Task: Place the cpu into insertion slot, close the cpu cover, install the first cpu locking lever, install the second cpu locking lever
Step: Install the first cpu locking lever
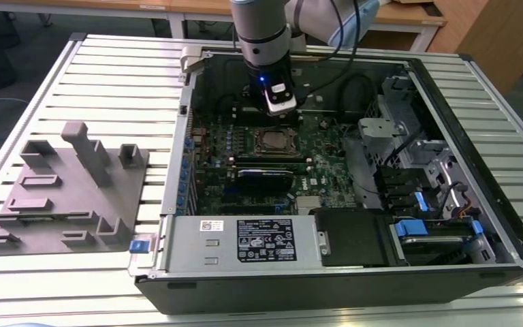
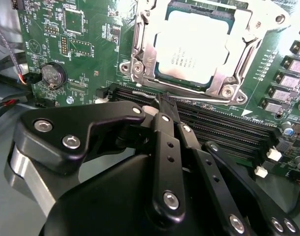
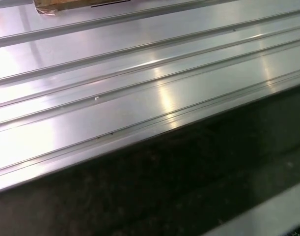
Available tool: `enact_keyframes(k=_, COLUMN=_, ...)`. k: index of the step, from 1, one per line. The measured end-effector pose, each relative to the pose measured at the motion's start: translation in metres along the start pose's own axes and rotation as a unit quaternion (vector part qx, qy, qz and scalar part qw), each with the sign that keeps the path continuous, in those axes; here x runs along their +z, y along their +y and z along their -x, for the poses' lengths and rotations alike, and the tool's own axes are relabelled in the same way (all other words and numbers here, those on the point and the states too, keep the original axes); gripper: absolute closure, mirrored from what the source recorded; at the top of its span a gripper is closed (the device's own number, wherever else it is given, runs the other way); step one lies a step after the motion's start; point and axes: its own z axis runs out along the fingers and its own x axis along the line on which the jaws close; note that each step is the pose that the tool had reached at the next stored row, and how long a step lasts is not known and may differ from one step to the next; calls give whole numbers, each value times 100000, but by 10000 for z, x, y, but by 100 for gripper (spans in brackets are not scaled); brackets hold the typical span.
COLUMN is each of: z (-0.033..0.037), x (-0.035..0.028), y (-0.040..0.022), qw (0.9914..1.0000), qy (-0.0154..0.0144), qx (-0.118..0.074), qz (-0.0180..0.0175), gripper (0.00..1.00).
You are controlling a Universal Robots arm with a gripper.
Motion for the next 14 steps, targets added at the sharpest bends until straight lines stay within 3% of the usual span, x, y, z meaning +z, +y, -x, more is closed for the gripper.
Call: enact_keyframes(k=14, z=-10, x=48, y=-9, qw=99999, qy=51, qx=-450, qz=13, gripper=89)
